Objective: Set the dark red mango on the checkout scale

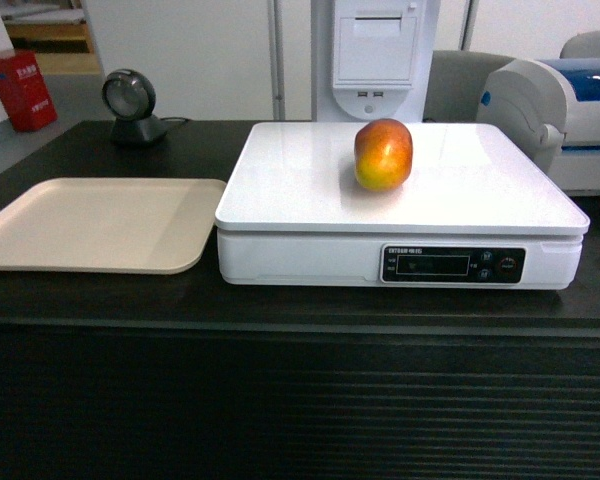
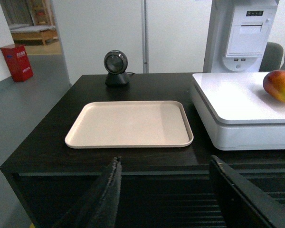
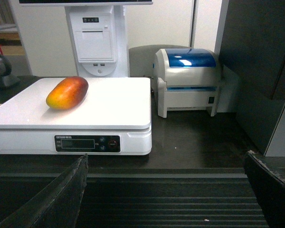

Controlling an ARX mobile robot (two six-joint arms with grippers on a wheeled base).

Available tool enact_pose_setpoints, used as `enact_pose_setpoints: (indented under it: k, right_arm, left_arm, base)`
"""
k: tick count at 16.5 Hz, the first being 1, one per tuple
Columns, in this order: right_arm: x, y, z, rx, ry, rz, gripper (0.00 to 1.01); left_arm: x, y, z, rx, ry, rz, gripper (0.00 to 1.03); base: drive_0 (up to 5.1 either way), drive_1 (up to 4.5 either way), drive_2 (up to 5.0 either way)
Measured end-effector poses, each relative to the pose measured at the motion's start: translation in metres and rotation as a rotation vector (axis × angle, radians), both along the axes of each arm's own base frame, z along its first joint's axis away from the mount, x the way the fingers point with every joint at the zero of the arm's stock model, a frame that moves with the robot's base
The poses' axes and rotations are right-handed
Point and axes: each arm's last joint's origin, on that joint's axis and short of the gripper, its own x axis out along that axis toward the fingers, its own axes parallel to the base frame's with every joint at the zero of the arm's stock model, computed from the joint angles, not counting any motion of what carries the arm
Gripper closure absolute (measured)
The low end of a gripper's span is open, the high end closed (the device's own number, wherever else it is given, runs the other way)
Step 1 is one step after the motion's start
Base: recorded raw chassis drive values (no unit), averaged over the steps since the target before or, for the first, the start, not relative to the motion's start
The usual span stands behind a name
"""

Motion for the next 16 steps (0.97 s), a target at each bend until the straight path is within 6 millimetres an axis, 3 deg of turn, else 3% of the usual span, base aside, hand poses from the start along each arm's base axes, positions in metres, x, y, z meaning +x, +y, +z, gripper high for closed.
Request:
enact_pose_setpoints:
  k: [10, 12, 16]
  right_arm:
    - [0.0000, 0.0000, 0.0000, 0.000, 0.000, 0.000, 0.03]
    - [0.0000, 0.0000, 0.0000, 0.000, 0.000, 0.000, 0.03]
    - [0.0000, 0.0000, 0.0000, 0.000, 0.000, 0.000, 0.03]
  left_arm:
    - [0.0000, 0.0000, 0.0000, 0.000, 0.000, 0.000, 0.07]
    - [0.0000, 0.0000, 0.0000, 0.000, 0.000, 0.000, 0.03]
    - [0.0000, 0.0000, 0.0000, 0.000, 0.000, 0.000, 0.05]
  base:
    - [0.0, 0.00, 0.0]
    - [0.0, 0.00, 0.0]
    - [0.0, 0.00, 0.0]
